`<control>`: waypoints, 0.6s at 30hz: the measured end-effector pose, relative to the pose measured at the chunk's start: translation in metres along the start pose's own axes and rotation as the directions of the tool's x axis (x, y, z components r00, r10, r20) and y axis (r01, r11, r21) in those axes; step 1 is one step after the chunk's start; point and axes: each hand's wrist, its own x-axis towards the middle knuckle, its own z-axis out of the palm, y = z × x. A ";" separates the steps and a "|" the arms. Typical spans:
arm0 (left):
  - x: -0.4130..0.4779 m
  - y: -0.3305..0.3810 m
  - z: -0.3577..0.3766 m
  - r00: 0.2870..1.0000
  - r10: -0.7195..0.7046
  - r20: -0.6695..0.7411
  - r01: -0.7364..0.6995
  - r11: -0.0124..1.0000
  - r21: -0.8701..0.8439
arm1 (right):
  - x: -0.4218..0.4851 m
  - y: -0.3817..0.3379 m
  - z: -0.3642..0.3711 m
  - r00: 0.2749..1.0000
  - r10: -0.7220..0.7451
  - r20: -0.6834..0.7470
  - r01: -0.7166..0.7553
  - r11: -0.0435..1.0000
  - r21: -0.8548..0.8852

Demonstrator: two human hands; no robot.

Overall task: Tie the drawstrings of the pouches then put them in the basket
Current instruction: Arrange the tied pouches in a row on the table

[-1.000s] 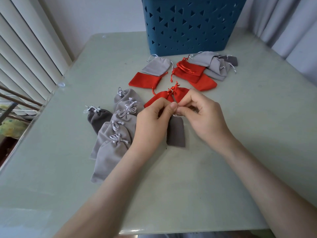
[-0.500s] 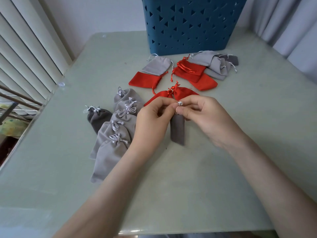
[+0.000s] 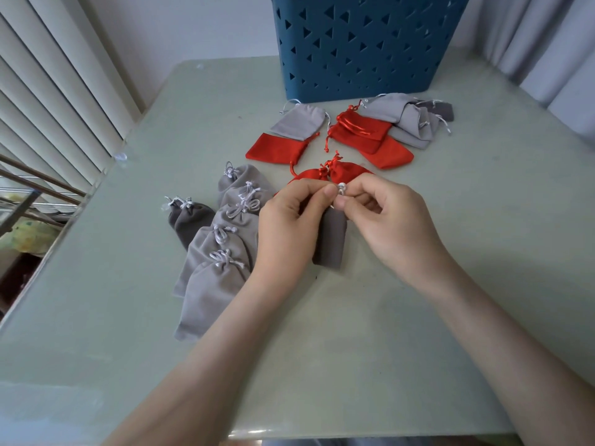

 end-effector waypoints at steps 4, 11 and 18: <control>0.000 0.005 -0.001 1.000 0.001 -0.001 -0.001 0.996 -0.088 | 0.003 -0.003 -0.003 0.980 0.122 0.155 -0.171 0.917 0.361; -0.001 0.000 0.001 1.000 0.007 0.008 -0.005 0.983 -0.184 | 0.009 0.000 -0.008 0.827 0.241 0.508 -0.558 0.462 0.690; -0.002 0.000 0.001 0.992 0.114 0.044 -0.106 0.981 -0.162 | 0.008 -0.004 -0.014 0.792 0.206 0.574 -0.608 0.345 0.715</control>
